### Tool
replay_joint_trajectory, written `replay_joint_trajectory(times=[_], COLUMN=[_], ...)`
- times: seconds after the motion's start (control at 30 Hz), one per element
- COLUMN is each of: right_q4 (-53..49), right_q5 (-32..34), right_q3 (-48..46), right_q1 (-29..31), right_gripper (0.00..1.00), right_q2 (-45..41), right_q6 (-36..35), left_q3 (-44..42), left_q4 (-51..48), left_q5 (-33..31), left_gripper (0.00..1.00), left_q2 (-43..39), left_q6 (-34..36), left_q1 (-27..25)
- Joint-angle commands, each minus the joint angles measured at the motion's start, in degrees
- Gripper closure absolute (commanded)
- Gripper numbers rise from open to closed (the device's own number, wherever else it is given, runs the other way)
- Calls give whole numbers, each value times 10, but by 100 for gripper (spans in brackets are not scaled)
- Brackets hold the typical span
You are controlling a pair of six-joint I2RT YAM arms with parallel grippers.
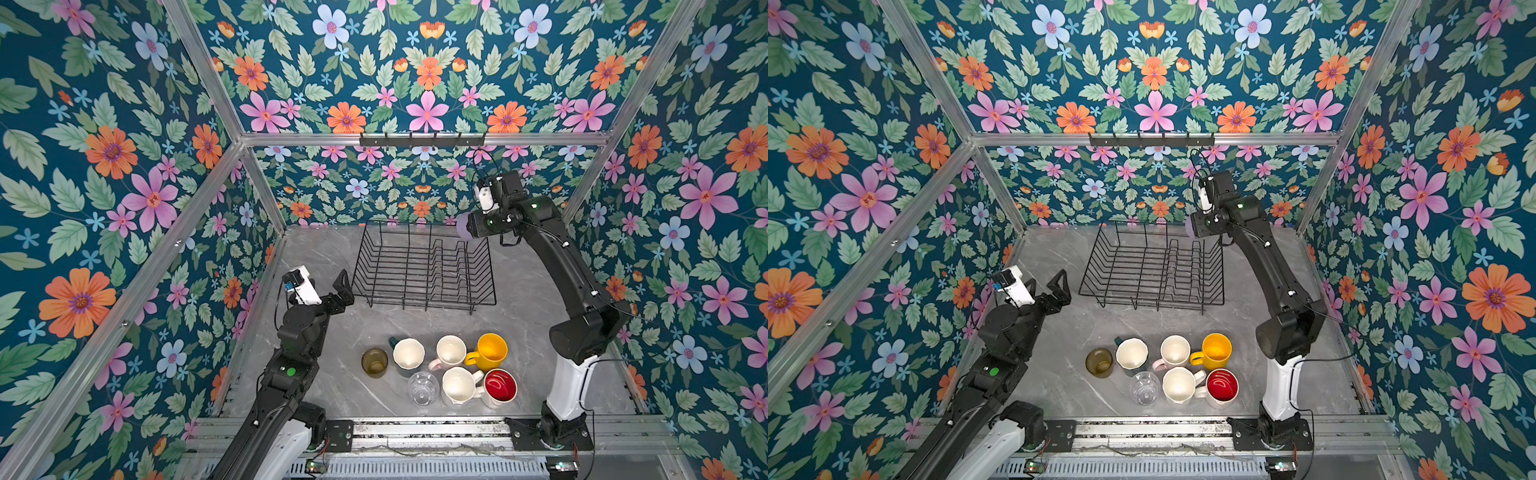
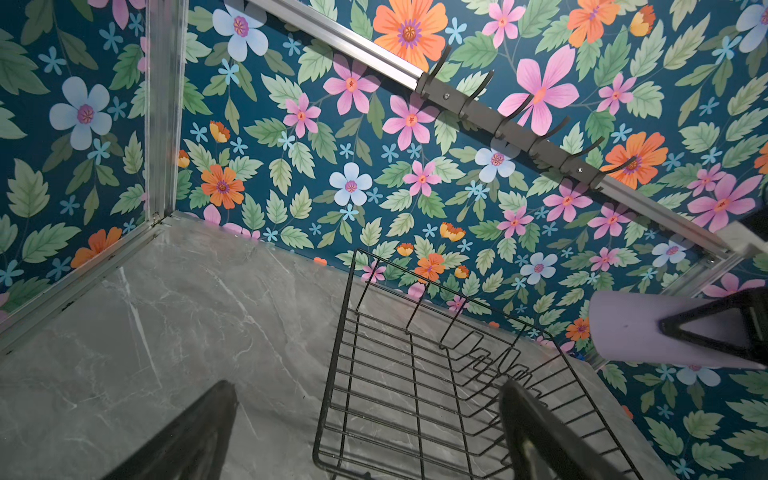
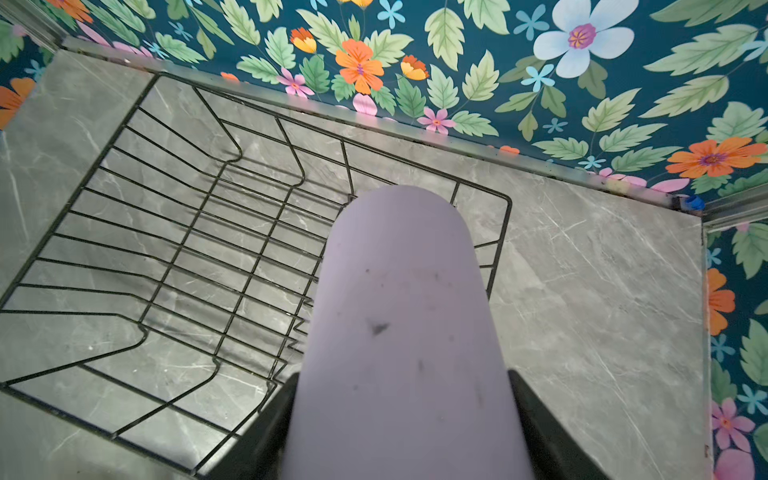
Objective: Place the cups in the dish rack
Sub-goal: 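Release the cup with the left gripper and withdraw it while the right carries it, then lower the lavender cup upside down into the rack's far corner with the right gripper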
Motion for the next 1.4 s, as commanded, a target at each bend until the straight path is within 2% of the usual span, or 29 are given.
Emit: replay_joint_trajectory(times=[0.0,0.13,0.77,1.37], right_q4=[-44,-67,-68,-68], right_q5=[35,47,69,50], right_q3=[44,95,191,219], right_q1=[0,0,0,-3], right_gripper=[100,100,100,99], right_q2=[39,93,238,324], right_q6=[-23,-34,-64,-79], left_q3=[3,9,20,29], left_q4=[5,-8,-42,-85], left_q5=[-5,-4,-7,-22], left_gripper=[0,0,0,0], left_q2=[-1,-5,-14,-34], left_q6=[9,5,3,-5], left_q1=[1,0,0,0])
